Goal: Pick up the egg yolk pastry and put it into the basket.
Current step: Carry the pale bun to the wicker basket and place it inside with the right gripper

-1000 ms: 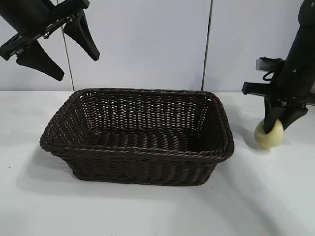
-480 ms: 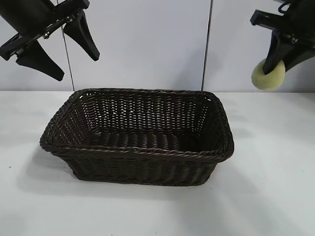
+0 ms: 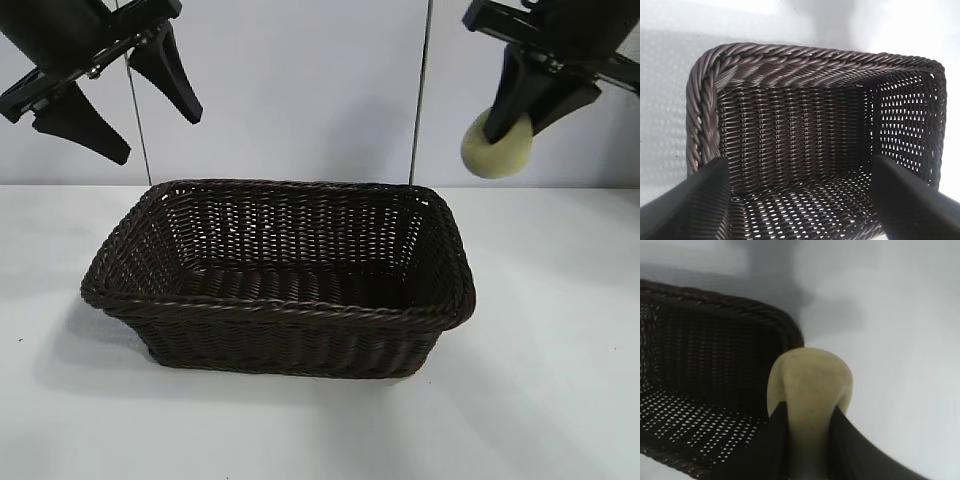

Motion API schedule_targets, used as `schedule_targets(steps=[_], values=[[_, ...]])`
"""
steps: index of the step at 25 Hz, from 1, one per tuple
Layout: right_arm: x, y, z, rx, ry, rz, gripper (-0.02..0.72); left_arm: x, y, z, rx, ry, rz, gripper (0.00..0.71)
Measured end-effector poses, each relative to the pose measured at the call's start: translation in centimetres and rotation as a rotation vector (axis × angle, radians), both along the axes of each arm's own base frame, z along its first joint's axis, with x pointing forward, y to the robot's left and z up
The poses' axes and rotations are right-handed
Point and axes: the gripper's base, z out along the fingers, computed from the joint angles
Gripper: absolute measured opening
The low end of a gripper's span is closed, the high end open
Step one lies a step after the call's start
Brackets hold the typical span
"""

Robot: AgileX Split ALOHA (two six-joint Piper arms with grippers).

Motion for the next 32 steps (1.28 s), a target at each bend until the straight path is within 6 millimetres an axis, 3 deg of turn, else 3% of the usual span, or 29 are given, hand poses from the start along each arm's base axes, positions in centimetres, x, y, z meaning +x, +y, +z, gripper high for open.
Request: schedule_targets(steps=[8,12,20,26,28,32], values=[[-2.0,6.5,0.1,0.010,-0.017,0.157,0.149,0.0,0.0,0.0,0.000,0.000,0.000,0.561],[-2.8,8.6,0.1,0.018,-0.032,0.203,0.149,0.0,0.0,0.0,0.000,0.000,0.000,0.561],[-2.5,11.2,-2.7,0.014,0.009,0.222,0.149,0.0,0.0,0.0,0.000,0.000,0.000,0.561],[-1.5,11.8,-5.4,0.012,0.036,0.204,0.151,0.0,0.0,0.0,0.000,0.000,0.000,0.561],[-1.4,11.9,-5.8,0.009,0.042,0.204,0.180,0.0,0.0,0.0,0.000,0.000,-0.001,0.561],[-1.4,11.9,-5.8,0.012,0.044,0.202,0.328,0.0,0.0,0.0,0.000,0.000,-0.001,0.561]])
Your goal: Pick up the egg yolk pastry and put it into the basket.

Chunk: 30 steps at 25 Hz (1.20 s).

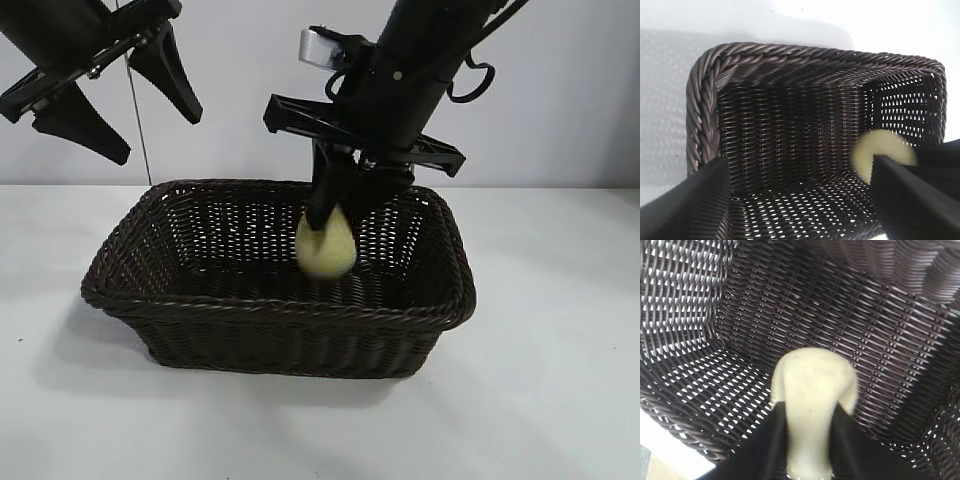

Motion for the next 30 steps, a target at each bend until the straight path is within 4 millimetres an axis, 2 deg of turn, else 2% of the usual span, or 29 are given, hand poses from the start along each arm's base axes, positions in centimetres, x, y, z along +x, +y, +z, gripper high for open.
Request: schedule_targets(steps=[3,7,12,23,26,30], values=[[0.0,0.0,0.0,0.000,0.000,0.000,0.424,0.0,0.0,0.0,0.000,0.000,0.000,0.561],[0.1,-0.4,0.1,0.000,0.010,-0.007,0.463,0.0,0.0,0.0,0.000,0.002,-0.001,0.561],[0.6,-2.5,1.3,0.009,0.003,-0.056,0.465,0.0,0.0,0.0,0.000,0.004,-0.002,0.561],[2.5,-9.0,6.5,0.019,-0.025,-0.145,0.465,-0.1,0.0,0.0,0.000,0.007,-0.004,0.561],[2.8,-10.0,7.5,0.018,-0.025,-0.150,0.465,-0.1,0.0,0.0,0.000,0.007,-0.004,0.561],[2.8,-10.6,7.7,-0.003,-0.022,-0.141,0.465,-0.1,0.0,0.0,0.000,0.007,-0.004,0.561]])
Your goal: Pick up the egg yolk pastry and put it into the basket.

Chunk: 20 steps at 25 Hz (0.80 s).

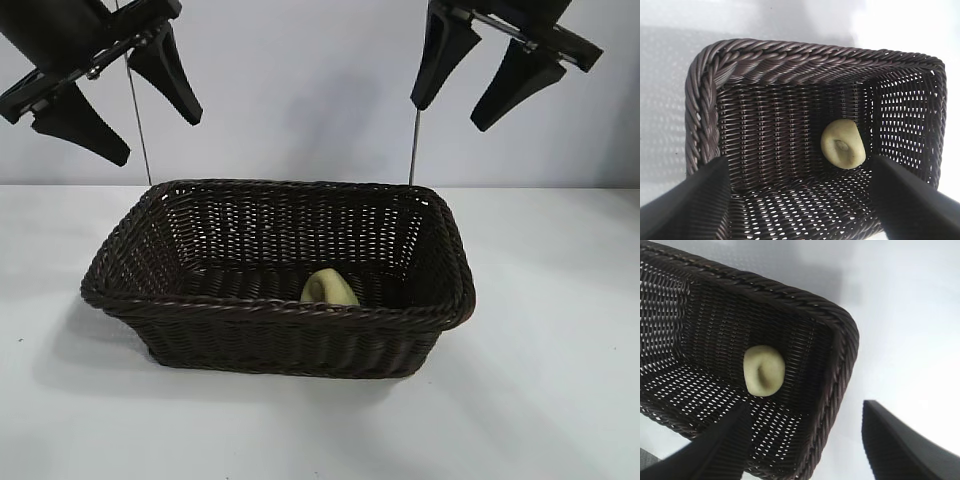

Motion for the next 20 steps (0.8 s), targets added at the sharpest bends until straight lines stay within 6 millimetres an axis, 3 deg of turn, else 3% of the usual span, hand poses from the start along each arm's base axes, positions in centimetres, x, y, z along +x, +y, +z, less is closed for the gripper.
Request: schedule_targets(steps=[20], values=[[-0.07,-0.30,-0.13,-0.038,0.005,0.012,0.465,0.00,0.00,0.00,0.000,0.000,0.000,0.561]])
